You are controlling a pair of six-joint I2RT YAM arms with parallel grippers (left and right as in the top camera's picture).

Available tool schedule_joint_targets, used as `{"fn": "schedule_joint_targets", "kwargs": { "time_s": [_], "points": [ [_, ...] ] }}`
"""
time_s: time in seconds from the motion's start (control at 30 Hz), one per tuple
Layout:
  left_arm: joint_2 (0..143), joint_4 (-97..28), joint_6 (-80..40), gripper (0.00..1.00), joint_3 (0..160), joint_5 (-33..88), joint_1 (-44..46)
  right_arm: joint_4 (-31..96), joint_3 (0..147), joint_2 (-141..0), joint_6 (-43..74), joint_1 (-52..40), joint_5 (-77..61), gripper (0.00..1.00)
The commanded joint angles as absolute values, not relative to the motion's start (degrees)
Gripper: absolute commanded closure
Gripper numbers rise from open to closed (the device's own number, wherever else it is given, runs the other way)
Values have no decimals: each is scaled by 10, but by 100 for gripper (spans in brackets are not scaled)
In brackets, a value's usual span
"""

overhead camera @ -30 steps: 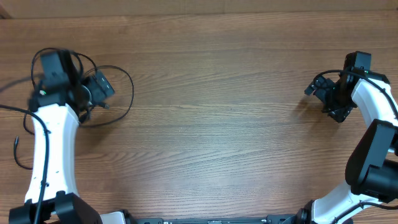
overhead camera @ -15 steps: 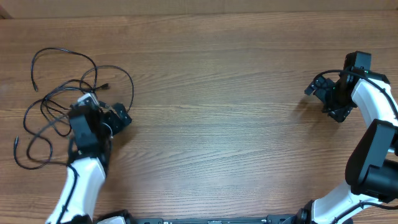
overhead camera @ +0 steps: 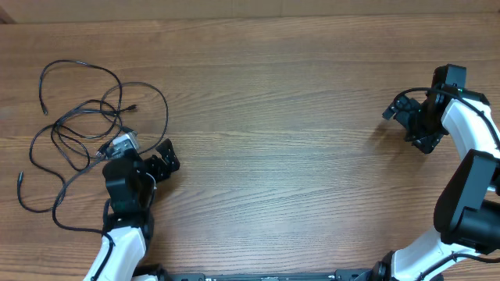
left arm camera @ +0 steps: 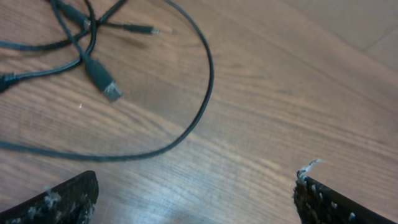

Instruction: Untangle cables

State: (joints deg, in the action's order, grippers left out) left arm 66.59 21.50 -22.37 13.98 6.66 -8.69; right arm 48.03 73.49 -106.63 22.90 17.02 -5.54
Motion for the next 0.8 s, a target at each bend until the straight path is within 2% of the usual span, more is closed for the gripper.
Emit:
{"fn": "schedule_joint_targets", "kwargs": {
  "time_s": [0.0, 0.13, 0.23, 0.77],
  "points": [
    [654, 249, -227, 0, 97, 59, -86, 478, 733, -1065, 232, 172, -52, 0],
    [644, 343, -228, 0, 36, 60, -86, 478, 733, -1065, 232, 172, -52, 0],
    [624, 363, -227, 0, 2, 57, -86, 478, 733, -1065, 232, 172, -52, 0],
    [356, 18, -192, 0, 3, 32, -86, 478, 733, -1065, 232, 172, -52, 0]
  ]
}}
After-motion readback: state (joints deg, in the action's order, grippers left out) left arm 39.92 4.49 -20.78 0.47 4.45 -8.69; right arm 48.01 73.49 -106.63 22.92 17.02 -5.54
